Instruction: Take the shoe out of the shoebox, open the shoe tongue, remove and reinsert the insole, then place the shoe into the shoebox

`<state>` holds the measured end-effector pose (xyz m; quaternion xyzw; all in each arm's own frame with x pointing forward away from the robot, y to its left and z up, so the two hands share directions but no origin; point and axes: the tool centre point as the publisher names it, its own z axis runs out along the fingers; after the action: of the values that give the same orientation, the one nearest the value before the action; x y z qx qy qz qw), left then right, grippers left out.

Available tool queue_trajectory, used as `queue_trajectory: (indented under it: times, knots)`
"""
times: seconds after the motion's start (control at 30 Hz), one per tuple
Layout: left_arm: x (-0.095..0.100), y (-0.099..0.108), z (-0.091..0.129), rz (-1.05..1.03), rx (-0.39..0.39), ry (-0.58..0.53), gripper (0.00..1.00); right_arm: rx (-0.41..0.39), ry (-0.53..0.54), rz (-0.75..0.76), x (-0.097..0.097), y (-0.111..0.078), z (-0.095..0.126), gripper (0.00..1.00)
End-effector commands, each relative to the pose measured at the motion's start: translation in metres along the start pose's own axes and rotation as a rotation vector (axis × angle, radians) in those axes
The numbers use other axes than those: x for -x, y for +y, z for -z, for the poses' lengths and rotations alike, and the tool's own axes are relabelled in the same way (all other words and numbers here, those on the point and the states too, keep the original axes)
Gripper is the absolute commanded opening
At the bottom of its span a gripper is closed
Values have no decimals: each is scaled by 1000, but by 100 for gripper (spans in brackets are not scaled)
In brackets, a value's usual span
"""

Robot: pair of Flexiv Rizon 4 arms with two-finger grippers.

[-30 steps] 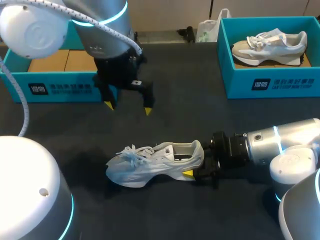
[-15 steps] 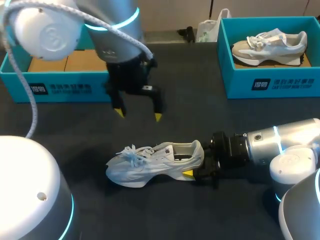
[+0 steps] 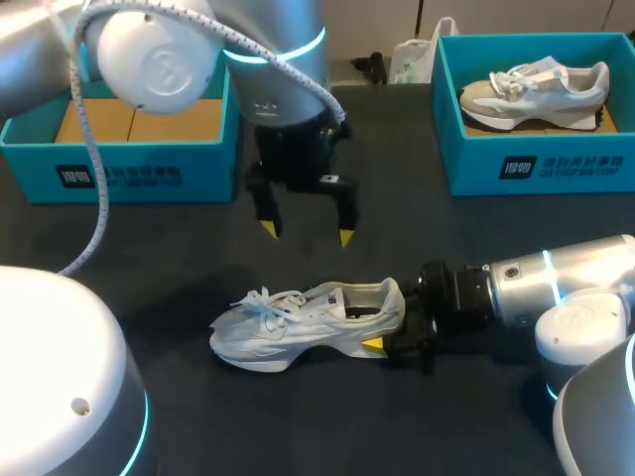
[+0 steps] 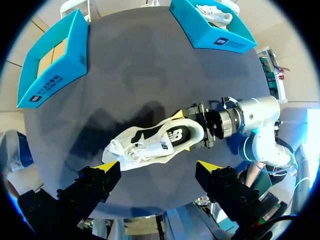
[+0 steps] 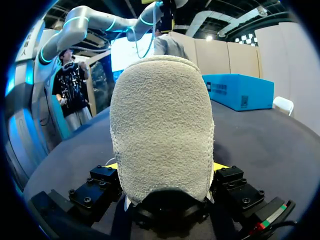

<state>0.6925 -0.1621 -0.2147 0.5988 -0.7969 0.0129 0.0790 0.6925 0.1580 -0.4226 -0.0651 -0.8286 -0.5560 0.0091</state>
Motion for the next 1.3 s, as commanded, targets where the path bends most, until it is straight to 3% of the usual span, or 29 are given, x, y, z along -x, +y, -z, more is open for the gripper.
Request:
queue_trajectory:
  times: [0.03, 0.47, 0.83, 1.3]
  knots:
    - [-4, -3, -6, 5, 6, -5, 100, -2, 0, 0, -1, 0, -1, 0]
    - [-26, -17, -51, 2, 99, -101, 100, -2, 0, 0, -1, 0, -1, 0]
    - [-20, -6, -79, 53, 159, -176, 100, -2, 0, 0, -1, 0, -1, 0]
    - [-9, -2, -110, 145, 159, -242, 100, -2, 0, 0, -1, 0, -1, 0]
